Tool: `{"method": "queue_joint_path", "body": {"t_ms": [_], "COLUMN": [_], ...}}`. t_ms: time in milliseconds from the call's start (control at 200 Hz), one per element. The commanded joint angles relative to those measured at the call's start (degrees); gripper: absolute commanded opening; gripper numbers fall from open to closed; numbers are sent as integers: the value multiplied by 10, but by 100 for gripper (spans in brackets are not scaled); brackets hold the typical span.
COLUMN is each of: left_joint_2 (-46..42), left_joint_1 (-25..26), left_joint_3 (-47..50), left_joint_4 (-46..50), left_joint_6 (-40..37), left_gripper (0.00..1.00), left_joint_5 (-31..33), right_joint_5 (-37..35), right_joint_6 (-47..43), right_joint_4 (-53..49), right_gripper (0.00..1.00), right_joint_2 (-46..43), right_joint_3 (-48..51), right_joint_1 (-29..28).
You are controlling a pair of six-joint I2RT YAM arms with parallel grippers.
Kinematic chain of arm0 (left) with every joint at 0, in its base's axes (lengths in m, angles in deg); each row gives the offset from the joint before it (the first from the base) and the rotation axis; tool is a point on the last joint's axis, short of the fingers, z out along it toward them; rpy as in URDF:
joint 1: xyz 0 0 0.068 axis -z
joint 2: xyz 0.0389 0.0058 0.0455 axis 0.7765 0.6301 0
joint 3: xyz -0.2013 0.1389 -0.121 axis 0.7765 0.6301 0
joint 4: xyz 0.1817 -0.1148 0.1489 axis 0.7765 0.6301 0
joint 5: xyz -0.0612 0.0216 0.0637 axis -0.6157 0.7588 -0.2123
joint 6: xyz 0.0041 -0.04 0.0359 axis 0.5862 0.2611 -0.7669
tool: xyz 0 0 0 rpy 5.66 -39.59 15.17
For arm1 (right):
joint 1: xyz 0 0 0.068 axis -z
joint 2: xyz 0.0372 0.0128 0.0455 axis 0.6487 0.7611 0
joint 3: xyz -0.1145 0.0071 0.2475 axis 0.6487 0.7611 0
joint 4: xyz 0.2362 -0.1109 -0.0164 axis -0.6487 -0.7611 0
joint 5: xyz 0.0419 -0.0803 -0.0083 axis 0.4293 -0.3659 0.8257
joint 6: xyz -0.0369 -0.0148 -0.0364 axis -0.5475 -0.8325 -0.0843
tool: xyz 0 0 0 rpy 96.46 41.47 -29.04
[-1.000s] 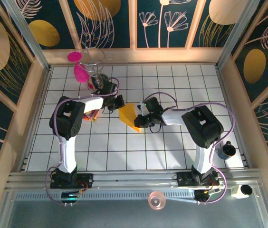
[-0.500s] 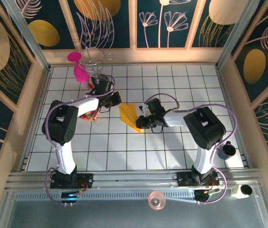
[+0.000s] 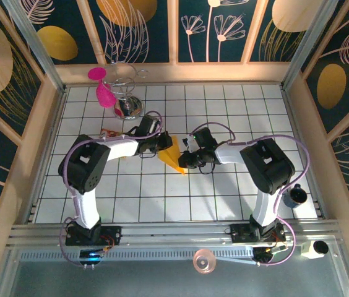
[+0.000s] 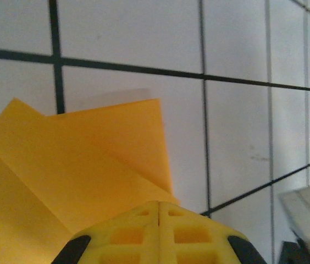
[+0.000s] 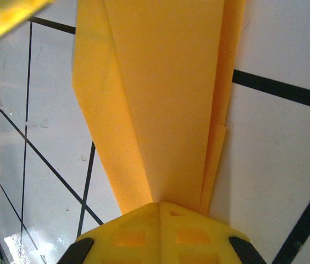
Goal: Fold a paper plane with a square sheet of paper (pick it up from the middle)
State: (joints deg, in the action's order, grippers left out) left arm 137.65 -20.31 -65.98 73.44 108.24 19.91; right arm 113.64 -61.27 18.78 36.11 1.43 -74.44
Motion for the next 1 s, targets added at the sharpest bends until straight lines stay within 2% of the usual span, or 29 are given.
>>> {"method": "queue_joint_path", "body": {"t_ms": [0,285,446,571,756,991], "left_joint_2": [24,53,61,65,70,74], "left_joint_1": [-5,-5,-5,-5,-5,-4], "left_joint_3": [-12,-23,-22,-22,-22,-22], "left_joint_4": [-10,51,68,73,77,85], "left_joint_6": [14,20,20,19,19,17], "left_gripper": [5,4,4,4,4,4], "left_joint_5": [-16,24,40,44,46,49], "right_joint_5": [-14,51,-36,-70,-79,-80], "right_joint_6": [-12,20,48,49,36,36], "right_joint_4": [-105,-45,-23,-41,-61,-65], "right_gripper": [0,0,0,0,0,0], "right_joint_2": [17,-41,-67,-37,6,39], "right_joint_3": [18,-19,-44,-71,-102,-112], "right_joint_1": [5,8,8,3,-25,-30]}}
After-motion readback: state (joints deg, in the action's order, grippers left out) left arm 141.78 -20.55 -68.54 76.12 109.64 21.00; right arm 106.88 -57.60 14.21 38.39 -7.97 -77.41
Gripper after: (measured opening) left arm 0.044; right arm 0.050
